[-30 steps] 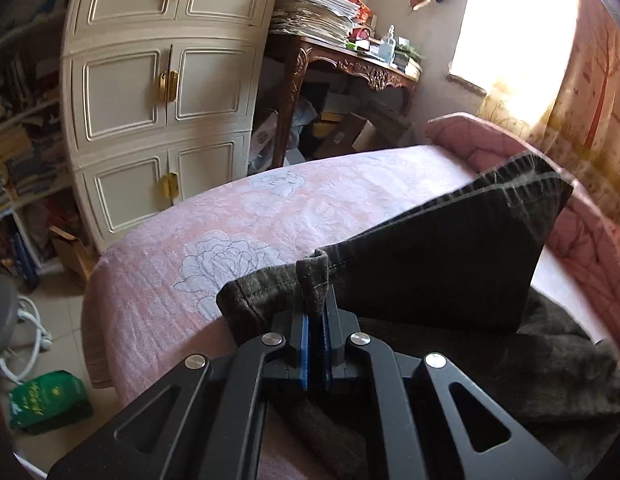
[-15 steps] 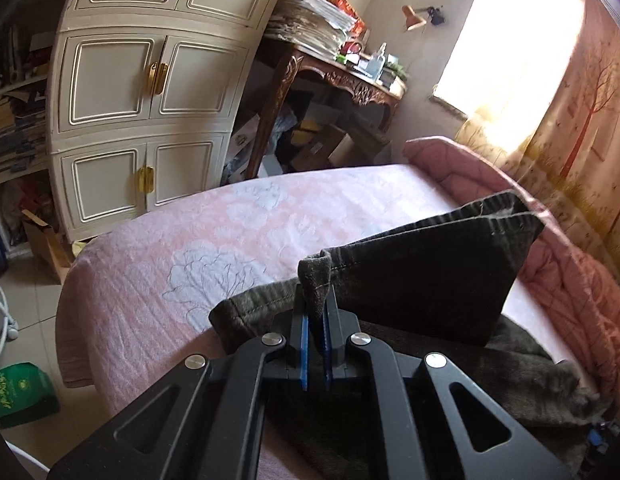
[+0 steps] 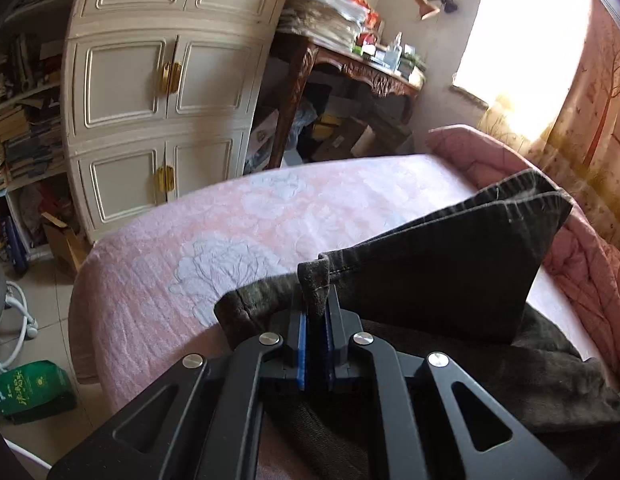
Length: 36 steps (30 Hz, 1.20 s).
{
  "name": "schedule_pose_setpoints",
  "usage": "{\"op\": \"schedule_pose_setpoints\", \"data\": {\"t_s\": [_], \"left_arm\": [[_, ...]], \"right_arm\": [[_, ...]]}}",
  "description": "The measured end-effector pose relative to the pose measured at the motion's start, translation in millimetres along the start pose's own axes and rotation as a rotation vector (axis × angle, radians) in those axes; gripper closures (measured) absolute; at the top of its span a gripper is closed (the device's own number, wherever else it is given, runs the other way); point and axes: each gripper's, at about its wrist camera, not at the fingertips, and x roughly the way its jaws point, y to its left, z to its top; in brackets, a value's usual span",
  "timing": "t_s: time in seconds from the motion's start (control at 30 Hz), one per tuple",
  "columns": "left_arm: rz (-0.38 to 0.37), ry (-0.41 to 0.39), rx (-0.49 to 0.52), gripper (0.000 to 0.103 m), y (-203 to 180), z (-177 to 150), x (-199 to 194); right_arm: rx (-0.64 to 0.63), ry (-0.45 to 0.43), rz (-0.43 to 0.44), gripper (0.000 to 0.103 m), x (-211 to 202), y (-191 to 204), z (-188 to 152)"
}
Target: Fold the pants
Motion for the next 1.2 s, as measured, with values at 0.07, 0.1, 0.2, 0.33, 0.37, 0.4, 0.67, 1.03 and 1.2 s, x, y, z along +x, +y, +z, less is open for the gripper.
{"op": "schedule_pose_setpoints", "data": {"t_s": [0.07,0.1,0.2,0.33,0.37,0.4,0.67,1.03,1.2], "left_arm": [[-0.028,0.006,-0.02,0.096,6.4,0.5,-0.7],[-0.036,0.001,-0.019,0.096,8.2,1.7,-3.1],[-0.036,-0.017,-0.016,0.096,11.0,4.4,-11.1],[-0.067,-0.002,-0.017,0.096,17.4,7.5,-12.5],[-0.069,0.003,-0.016,0.096,18.2,7.2,-11.9],[-0.065,0.004,-0.011,0.096,18.5,7.1,-11.1],[0.001,-0.014,0.04,0.096,20.6,6.6,-7.8],[-0.146,-0.049,-0.05,0.096,44.9,17.4,-22.1],[-0.06,-0.068,0.022,0.096,40.7,28.4,-23.1]], "right_arm": [[-0.066,-0.116,-0.037,0.096,-31.7,12.4,-1.4],[-0.112,-0.193,-0.065,0.096,-55.9,21.5,-3.4],[-0.174,-0.302,-0.098,0.096,-104.1,34.4,-10.6],[-0.21,-0.374,-0.149,0.096,-155.6,36.9,-33.8],[-0.217,-0.387,-0.163,0.096,-166.7,34.9,-45.4],[-0.225,-0.398,-0.181,0.096,-175.9,34.6,-57.7],[-0.325,-0.432,-0.374,0.096,-217.2,52.9,-157.5],[-0.322,-0.23,-0.33,0.096,-171.4,41.4,-197.8],[-0.28,-0.205,-0.259,0.096,-169.6,35.5,-196.7]]}}
